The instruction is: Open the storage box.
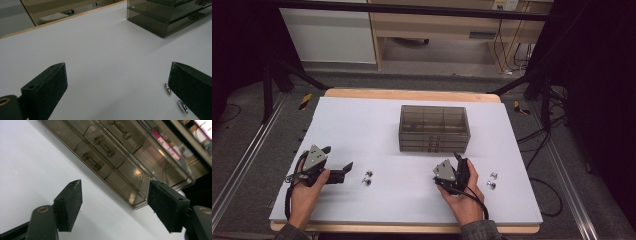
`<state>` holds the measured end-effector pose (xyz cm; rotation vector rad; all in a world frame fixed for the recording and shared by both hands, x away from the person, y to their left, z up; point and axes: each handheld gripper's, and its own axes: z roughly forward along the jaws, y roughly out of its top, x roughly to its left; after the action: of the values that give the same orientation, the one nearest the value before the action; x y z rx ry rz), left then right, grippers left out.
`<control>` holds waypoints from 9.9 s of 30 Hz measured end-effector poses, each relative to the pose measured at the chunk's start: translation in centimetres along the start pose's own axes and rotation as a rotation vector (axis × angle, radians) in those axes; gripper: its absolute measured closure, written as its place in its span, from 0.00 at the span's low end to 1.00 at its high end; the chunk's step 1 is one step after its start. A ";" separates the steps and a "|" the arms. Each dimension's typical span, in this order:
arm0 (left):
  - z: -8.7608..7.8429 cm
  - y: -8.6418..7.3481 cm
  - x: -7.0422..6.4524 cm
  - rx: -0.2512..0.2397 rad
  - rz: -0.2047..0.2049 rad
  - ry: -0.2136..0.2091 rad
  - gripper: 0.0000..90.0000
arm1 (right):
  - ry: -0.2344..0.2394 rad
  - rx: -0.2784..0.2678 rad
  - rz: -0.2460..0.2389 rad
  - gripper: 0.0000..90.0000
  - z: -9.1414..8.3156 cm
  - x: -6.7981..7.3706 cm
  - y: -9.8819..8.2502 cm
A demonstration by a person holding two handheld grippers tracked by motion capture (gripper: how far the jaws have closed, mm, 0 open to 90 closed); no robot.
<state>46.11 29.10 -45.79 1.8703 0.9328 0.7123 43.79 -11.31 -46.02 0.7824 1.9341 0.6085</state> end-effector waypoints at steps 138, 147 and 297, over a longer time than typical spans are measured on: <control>7.1 9.1 -8.0 0.141 0.236 -0.334 0.32 | 0.424 0.010 0.087 0.57 0.3 -12.7 -3.8; 8.0 10.3 -8.3 0.144 0.228 -0.351 0.48 | 0.487 -0.009 0.091 0.74 1.2 -14.0 -3.2; 2.5 6.4 -3.5 0.302 0.345 -0.426 0.08 | 0.216 0.018 0.391 0.30 -4.2 -5.2 -7.9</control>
<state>48.08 23.04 -41.45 2.3644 0.4648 0.3526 39.81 -20.80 -46.57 1.1605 1.9941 0.9442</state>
